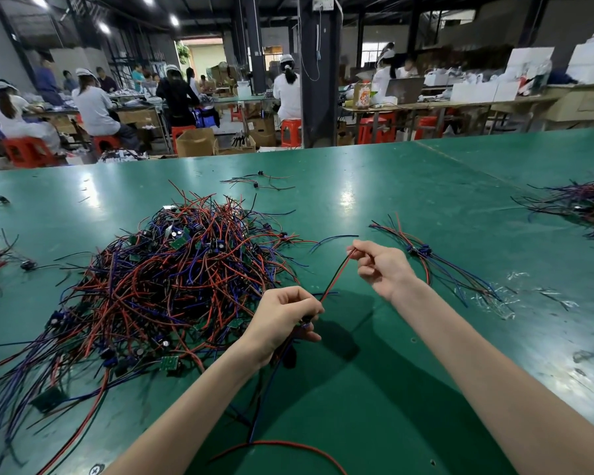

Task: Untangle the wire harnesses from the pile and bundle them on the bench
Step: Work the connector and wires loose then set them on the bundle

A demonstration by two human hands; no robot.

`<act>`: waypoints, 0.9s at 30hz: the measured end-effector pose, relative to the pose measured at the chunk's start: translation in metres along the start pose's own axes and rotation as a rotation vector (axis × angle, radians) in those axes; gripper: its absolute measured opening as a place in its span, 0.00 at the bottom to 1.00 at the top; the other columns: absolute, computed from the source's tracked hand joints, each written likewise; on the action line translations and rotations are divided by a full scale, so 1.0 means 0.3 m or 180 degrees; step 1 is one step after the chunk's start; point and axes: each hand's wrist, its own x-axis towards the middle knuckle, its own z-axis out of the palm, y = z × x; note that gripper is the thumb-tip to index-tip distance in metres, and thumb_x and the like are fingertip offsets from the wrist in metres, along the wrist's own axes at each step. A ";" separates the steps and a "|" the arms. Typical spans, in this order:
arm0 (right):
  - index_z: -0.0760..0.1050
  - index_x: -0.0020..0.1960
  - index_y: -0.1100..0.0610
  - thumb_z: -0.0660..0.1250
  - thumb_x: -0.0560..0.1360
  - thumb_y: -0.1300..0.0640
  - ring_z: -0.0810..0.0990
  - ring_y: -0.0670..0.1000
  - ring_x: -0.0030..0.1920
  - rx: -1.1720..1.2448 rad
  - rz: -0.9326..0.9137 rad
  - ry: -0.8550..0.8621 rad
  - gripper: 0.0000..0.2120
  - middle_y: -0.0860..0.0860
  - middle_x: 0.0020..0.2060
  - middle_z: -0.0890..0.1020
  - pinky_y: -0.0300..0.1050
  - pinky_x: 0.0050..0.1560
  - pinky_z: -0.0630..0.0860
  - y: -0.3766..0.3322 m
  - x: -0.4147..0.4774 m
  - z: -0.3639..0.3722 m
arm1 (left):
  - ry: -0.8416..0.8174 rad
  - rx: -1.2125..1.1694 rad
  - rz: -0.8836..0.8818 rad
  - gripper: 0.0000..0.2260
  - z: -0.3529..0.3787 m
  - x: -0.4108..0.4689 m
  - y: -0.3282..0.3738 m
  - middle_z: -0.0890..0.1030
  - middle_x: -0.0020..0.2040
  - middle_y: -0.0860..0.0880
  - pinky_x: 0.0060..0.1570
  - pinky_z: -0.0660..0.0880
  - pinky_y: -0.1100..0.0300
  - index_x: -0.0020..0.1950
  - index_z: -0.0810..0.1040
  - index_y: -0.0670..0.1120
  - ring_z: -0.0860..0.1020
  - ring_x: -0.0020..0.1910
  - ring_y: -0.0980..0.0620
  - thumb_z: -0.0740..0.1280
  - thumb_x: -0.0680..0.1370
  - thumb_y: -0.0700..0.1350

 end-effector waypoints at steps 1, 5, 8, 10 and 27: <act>0.74 0.35 0.65 0.64 0.76 0.66 0.64 0.41 0.17 -0.0308 -0.0316 0.0078 0.11 0.53 0.24 0.78 0.32 0.16 0.59 0.004 0.001 0.000 | -0.0004 -0.0005 -0.0002 0.08 0.002 -0.001 0.001 0.74 0.28 0.46 0.27 0.76 0.60 0.35 0.77 0.38 0.71 0.23 0.53 0.67 0.73 0.32; 0.77 0.34 0.64 0.65 0.76 0.65 0.64 0.43 0.17 -0.1232 -0.1306 0.0242 0.11 0.51 0.24 0.77 0.35 0.18 0.61 0.017 -0.009 0.004 | -0.0043 -0.0039 -0.0018 0.08 0.008 -0.004 0.007 0.73 0.27 0.45 0.26 0.76 0.60 0.34 0.77 0.37 0.70 0.23 0.54 0.66 0.74 0.31; 0.76 0.34 0.65 0.65 0.75 0.66 0.64 0.43 0.18 -0.0663 -0.0818 0.0284 0.11 0.51 0.22 0.77 0.34 0.17 0.60 0.008 -0.014 0.008 | -0.0053 -0.0032 -0.0017 0.08 0.007 -0.008 0.010 0.74 0.27 0.46 0.26 0.76 0.60 0.34 0.77 0.38 0.70 0.23 0.54 0.66 0.74 0.31; 0.76 0.35 0.66 0.65 0.75 0.67 0.64 0.42 0.17 -0.0268 -0.0428 0.0271 0.10 0.51 0.20 0.77 0.33 0.17 0.59 0.000 -0.020 0.011 | -0.0040 -0.0045 -0.0029 0.09 0.004 -0.008 0.013 0.74 0.27 0.47 0.27 0.76 0.61 0.34 0.78 0.38 0.71 0.23 0.54 0.67 0.74 0.32; 0.78 0.44 0.60 0.70 0.72 0.55 0.71 0.44 0.25 -0.1929 -0.0045 -0.2049 0.08 0.52 0.36 0.81 0.35 0.21 0.66 0.122 -0.188 0.115 | 0.0608 -0.0998 0.0462 0.12 -0.071 0.002 0.095 0.78 0.33 0.48 0.25 0.73 0.61 0.35 0.79 0.47 0.73 0.27 0.52 0.65 0.77 0.37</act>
